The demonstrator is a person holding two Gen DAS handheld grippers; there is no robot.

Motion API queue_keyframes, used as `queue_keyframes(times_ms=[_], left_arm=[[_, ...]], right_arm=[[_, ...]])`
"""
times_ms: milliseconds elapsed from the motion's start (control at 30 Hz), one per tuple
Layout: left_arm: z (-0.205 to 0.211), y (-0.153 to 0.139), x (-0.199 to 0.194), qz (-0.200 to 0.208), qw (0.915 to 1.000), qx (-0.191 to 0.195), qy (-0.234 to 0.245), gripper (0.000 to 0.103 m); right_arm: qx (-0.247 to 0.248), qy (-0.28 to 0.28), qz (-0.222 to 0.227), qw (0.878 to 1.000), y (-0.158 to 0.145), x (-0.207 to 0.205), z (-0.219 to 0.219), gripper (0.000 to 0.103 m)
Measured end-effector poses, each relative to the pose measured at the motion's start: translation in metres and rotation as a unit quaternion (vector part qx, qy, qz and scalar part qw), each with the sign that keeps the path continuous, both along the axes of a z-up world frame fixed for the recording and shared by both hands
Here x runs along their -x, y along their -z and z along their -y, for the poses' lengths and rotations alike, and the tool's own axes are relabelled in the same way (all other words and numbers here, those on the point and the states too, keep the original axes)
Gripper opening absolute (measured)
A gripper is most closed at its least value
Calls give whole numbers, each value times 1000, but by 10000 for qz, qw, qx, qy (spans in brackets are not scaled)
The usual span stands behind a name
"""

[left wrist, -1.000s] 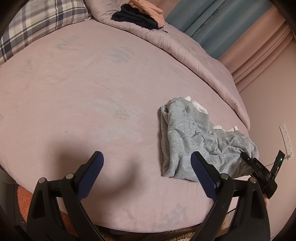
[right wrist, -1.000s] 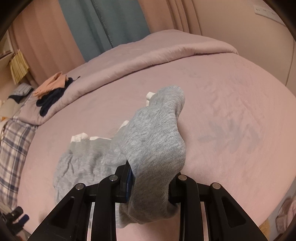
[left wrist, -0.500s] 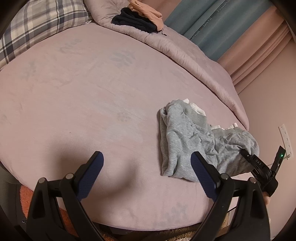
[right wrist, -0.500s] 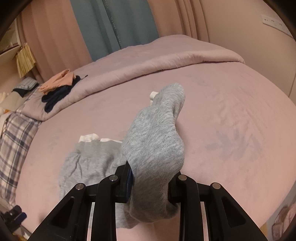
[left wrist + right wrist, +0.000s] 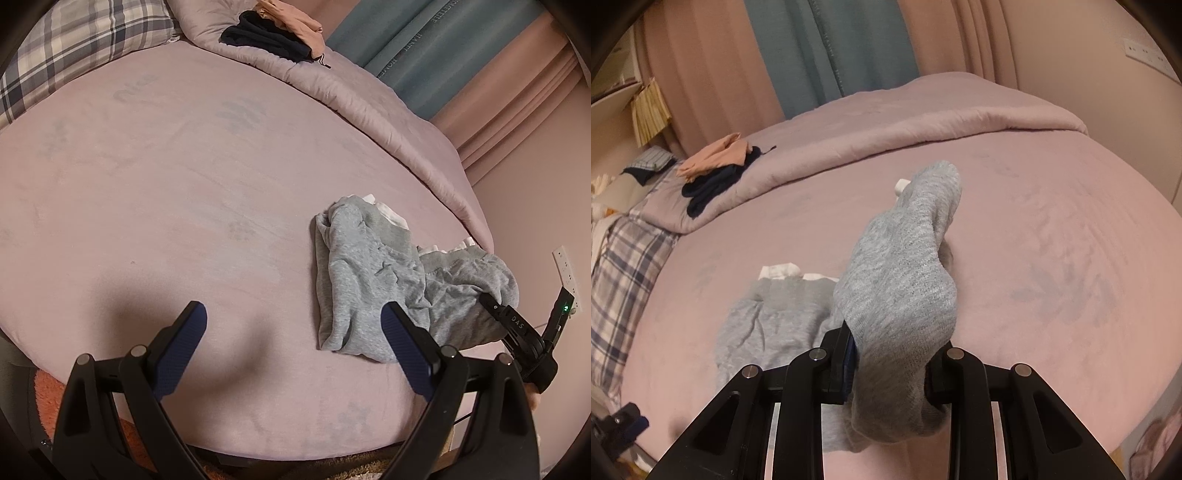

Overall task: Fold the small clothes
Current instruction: 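Grasp the sweatshirt end with the right gripper and lift it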

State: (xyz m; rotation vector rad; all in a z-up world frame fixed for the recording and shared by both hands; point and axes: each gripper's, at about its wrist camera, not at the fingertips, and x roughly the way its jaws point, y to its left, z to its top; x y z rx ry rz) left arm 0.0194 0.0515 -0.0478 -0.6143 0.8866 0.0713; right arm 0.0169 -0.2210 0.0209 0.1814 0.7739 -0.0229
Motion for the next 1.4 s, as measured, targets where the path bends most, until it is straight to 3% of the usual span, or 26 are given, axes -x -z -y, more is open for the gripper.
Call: queue_keyframes(times_ms=[800,1400], left_arm=[[-2,10,-18,-165,9998,-63,-25,98],[0,19,-28,-271,9995,-89,103,98]], right_arm=[[175,-410,-20,9990,-1,-3,-18,29],[196,-1264,-241,9915,6,-15,-66,29]])
